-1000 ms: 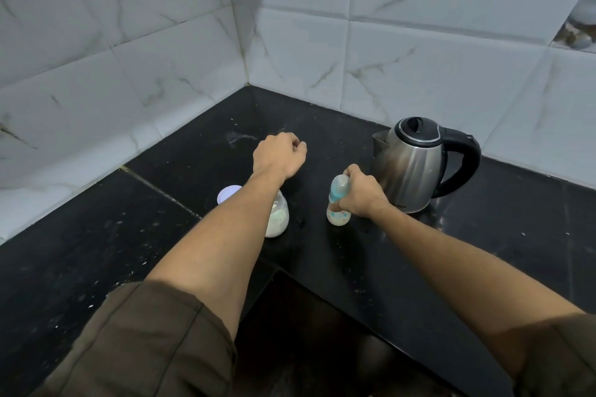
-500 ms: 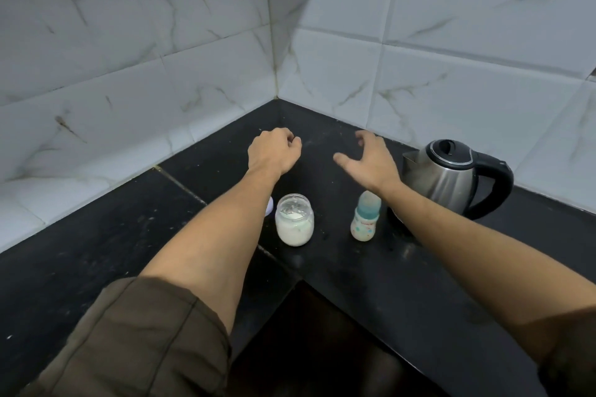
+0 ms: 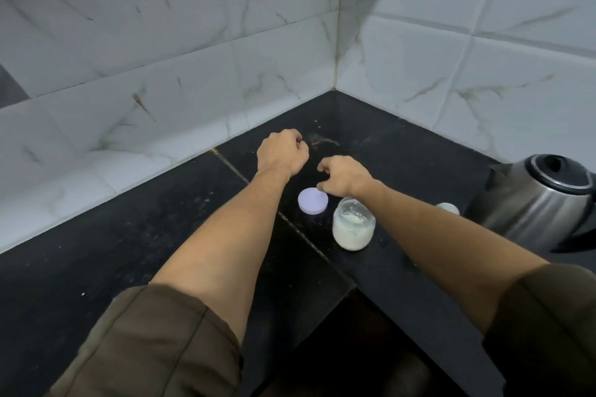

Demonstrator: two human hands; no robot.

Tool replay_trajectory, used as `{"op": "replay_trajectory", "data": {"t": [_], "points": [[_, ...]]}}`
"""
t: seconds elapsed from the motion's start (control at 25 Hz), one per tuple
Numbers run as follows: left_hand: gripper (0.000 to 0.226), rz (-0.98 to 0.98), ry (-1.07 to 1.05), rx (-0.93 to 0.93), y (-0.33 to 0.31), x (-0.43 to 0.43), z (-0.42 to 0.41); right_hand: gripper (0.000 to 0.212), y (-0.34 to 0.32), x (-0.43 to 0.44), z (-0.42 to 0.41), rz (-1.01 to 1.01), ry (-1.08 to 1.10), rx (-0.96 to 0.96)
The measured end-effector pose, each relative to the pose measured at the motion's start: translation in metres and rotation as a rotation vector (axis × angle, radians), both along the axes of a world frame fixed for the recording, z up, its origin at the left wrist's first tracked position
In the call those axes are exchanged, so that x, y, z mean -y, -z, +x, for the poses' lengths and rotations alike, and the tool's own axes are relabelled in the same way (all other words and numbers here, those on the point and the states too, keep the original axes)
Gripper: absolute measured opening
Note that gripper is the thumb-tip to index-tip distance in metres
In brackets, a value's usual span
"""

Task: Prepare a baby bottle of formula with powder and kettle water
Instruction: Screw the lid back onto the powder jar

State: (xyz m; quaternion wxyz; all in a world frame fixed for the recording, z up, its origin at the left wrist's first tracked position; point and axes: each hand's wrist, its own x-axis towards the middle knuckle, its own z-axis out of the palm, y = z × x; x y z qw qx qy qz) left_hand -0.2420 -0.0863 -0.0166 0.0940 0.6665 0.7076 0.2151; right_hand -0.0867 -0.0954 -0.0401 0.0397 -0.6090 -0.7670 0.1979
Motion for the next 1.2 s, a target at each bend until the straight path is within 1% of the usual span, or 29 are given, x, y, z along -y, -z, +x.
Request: {"op": "replay_trajectory", "data": {"t": [0.24,0.36,0.52,0.64,0.68,0.76,1.0,1.04,1.12,1.2], "points": [[0.042,-0.104,-0.01,0.002,0.034,-0.019,-0.03,0.074,0.036,-0.029,-0.031,-0.152,-0.103,0.248],[0.042,-0.129,-0.012,-0.011,0.042,-0.031,-0.037,0.08,0.05,-0.04,-0.041,-0.224,-0.139,0.352],[0.041,-0.158,-0.011,-0.009,0.051,-0.044,-0.041,0.086,0.065,-0.048,-0.052,-0.262,-0.182,0.43],[0.039,-0.183,-0.005,-0.007,0.054,-0.049,-0.043,0.089,0.071,-0.053,-0.056,-0.257,-0.182,0.421],[0.039,-0.184,-0.001,-0.009,0.054,-0.049,-0.043,0.092,0.069,-0.055,-0.055,-0.253,-0.161,0.389],[0.039,-0.168,0.008,-0.012,0.05,-0.048,-0.041,0.094,0.06,-0.057,-0.05,-0.208,-0.078,0.265],[0.042,-0.093,0.071,-0.011,0.028,-0.033,-0.011,0.075,0.014,-0.038,-0.018,0.155,0.236,-0.32],[0.042,-0.08,0.084,-0.012,0.025,-0.027,-0.005,0.073,0.01,-0.028,-0.011,0.201,0.282,-0.392],[0.04,-0.066,0.103,-0.011,0.022,-0.015,0.007,0.066,0.003,-0.008,0.003,0.262,0.34,-0.474],[0.039,-0.072,0.113,0.0,0.022,-0.004,0.015,0.058,0.001,0.01,0.017,0.292,0.374,-0.497]]}}
